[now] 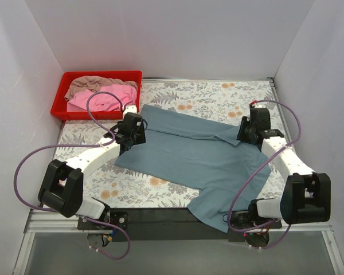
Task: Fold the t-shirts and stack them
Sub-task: Fold the tshirt
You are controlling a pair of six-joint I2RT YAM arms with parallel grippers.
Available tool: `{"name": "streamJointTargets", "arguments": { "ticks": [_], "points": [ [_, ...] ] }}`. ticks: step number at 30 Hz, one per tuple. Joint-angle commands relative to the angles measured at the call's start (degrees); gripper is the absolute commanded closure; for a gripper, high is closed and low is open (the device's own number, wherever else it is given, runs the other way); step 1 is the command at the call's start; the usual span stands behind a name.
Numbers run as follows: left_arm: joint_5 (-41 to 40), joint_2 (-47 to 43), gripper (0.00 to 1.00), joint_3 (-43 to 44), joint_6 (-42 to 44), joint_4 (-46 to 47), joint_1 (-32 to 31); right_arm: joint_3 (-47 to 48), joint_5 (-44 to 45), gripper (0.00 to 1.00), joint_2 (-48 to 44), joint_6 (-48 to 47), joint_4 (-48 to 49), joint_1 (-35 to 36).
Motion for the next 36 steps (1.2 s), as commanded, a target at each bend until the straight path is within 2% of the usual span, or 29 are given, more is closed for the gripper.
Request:
{"name": "streamJointTargets", "arguments": {
  "ticks": [1,7,9,11,12,21,36],
  "points": [
    [-0.3,0.0,0.47,1.8,0.3,-0.1,0.0,-5.6,-4.9,0.65,-0.7,7.7,10.1,-0.6],
    [-0.4,0.2,0.47,2.0,0.6,-0.1,0.0,-12.3,-5.3,0.65,1.2,15.0,17.6,-4.0],
    [-0.4,0.1,0.47,2.0,0.6,-0.2,0.0,-15.1,-6.3,0.60,1.2,16.8,21.9,-5.7],
    [-0.3,0.1,0.47,2.0,0.6,-0.2,0.0,-16.2,-9.1,0.59,1.8,17.7,25.0,-5.8],
    [-0.3,0.1,0.47,2.1,0.5,-0.2,0.0,-16.5,-9.5,0.59,2.5,18.2,25.6,-7.8],
    [0.4,0.9,0.47,2.3,0.6,-0.4,0.0,-18.0,-12.3,0.59,5.9,18.5,30.9,-9.2],
    [1.0,1.8,0.47,2.6,0.6,-0.7,0.0,-18.4,-15.8,0.62,9.5,18.3,33.9,-9.8]
  ]
}}
